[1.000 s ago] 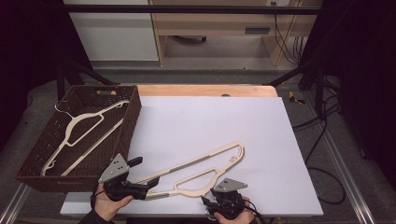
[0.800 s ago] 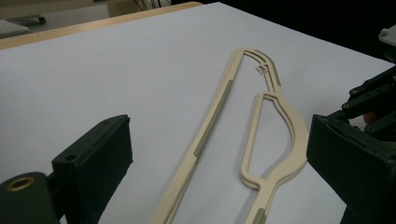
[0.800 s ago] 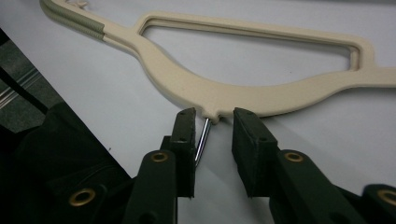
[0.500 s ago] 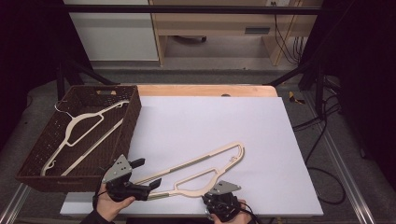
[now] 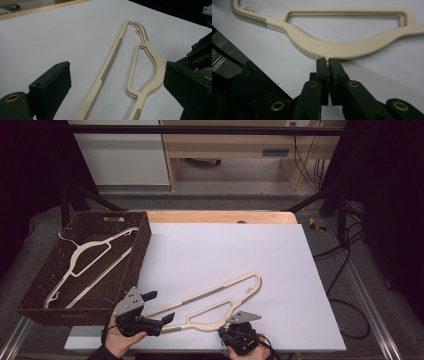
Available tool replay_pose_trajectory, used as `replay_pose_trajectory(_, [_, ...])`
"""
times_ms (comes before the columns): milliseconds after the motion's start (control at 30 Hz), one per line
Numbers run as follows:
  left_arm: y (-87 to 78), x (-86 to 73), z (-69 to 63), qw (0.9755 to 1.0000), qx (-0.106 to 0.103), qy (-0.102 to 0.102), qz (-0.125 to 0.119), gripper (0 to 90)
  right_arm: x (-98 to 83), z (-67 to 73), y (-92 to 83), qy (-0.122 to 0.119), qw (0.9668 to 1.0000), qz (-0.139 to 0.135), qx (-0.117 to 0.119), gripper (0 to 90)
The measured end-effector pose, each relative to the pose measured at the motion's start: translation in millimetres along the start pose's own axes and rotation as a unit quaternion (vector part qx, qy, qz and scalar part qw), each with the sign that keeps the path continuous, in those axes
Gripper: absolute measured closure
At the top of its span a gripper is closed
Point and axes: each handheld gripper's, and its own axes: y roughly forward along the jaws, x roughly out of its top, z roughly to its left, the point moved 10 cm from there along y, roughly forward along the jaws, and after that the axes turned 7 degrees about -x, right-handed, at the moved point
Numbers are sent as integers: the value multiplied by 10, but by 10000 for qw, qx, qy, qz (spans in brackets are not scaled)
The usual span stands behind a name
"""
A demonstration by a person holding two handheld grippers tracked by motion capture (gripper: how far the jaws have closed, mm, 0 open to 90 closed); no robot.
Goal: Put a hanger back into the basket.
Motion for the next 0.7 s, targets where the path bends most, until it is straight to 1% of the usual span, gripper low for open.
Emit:
replay_pose_trajectory(33, [7,-6,-6,10000,-9,15,20,73,18,-13,-3,-38,10000,-53,-3,880])
replay_pose_trajectory(67, [15,-10,-12,10000,-17,25,37,74,17,-32,-14,-8,10000,-29,-63,882])
replay_pose_trajectory(100, [26,-16,-21,10000,-30,35,53,75,33,-27,-23,65,9999,-68,-35,885])
replay_pose_trajectory(133, [35,-22,-29,10000,-40,51,75,74,38,-49,-30,32,9999,-76,-66,886])
replay_pose_trajectory(167, [50,-28,-42,9999,-58,51,86,76,47,-50,-42,83,9999,-80,-46,887])
replay_pose_trajectory(200, [67,-36,-56,9999,-72,66,110,76,53,-72,-49,42,9999,-94,-90,889])
replay_pose_trajectory(267, [107,-54,-92,9997,-119,106,177,79,76,-85,-65,13,9999,-135,-107,892])
replay_pose_trajectory(367, [173,-80,-158,9992,-185,194,300,80,101,-78,-91,6,9998,-149,-100,892])
replay_pose_trajectory(400, [193,-85,-181,9990,-219,210,328,81,108,-72,-97,9,9998,-156,-88,892])
replay_pose_trajectory(433, [213,-89,-205,9988,-250,223,349,83,104,-81,-102,-39,9999,-129,-108,892])
replay_pose_trajectory(500, [259,-95,-259,9983,-337,242,403,88,121,-78,-114,-41,9998,-168,-84,892])
replay_pose_trajectory(533, [259,-95,-259,9983,-337,242,403,91,121,-78,-114,-41,9998,-168,-84,892])
replay_pose_trajectory(567, [317,-111,-313,9975,-403,289,498,95,148,-75,-142,-13,9998,-203,-45,892])
replay_pose_trajectory(633, [397,-136,-383,9961,-500,347,633,100,158,-91,-169,-48,9998,-172,-65,892])
replay_pose_trajectory(667, [397,-136,-383,9961,-500,347,633,106,158,-91,-169,-48,9998,-172,-65,892])
replay_pose_trajectory(700, [469,-158,-441,9946,-581,417,752,113,174,-116,-178,-204,9995,-215,-60,893])
